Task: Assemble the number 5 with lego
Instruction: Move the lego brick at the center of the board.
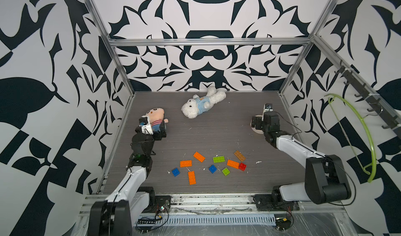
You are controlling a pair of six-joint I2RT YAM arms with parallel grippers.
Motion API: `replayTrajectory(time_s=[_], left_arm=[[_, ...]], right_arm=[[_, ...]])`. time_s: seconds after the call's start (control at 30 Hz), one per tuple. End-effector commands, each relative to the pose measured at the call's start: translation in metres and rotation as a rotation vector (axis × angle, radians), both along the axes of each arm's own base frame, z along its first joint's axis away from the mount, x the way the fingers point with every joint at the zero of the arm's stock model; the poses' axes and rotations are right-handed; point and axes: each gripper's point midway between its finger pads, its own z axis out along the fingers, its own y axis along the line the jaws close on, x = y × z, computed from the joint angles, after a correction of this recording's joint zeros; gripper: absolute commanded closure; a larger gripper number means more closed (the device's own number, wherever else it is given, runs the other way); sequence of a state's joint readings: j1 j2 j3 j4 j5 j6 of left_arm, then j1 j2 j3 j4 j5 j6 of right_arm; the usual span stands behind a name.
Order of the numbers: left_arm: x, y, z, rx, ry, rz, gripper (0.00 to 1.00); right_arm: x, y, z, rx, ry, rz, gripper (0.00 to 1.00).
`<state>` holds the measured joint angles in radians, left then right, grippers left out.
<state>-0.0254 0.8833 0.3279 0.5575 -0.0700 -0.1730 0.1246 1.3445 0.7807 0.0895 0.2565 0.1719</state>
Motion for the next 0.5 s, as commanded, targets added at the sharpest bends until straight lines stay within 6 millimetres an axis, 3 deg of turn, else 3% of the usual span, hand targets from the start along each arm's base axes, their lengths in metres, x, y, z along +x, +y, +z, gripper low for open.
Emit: replayTrajectory(time_s=[0.0,0.1,0.17,0.23,0.33,0.47], left_arm=[[-0.025,0.042,-0.017,-0.22,0.18,0.284,0.01],[-0.042,0.038,-0.01,-0.227,0.233,0.268,0.01],[-0.052,0.041,-0.016,-0.338,0.26,0.315,0.01],[-0.051,0.008,-0.013,-0.366,0.296,0.123,0.01],[-0.051,-0.027,-0.018,-0.469,0.376,-0.053,0.01],[-0.061,-0.058,-0.042,-0.558,0.584,-0.168,0.01]], right_arm=[[-0.056,0.023,-0.02,0.178,0.205,0.05,0.0],[-0.077,0.031,0.002,0.304,0.209,0.028,0.0],[-0.092,0.044,0.011,0.344,0.278,0.094,0.0],[-0.107,0.068,0.007,0.442,0.357,0.195,0.0],[-0.129,0.107,-0.003,0.582,0.504,0.338,0.12],[-0.161,0.13,-0.025,0.387,0.625,0.38,0.18]])
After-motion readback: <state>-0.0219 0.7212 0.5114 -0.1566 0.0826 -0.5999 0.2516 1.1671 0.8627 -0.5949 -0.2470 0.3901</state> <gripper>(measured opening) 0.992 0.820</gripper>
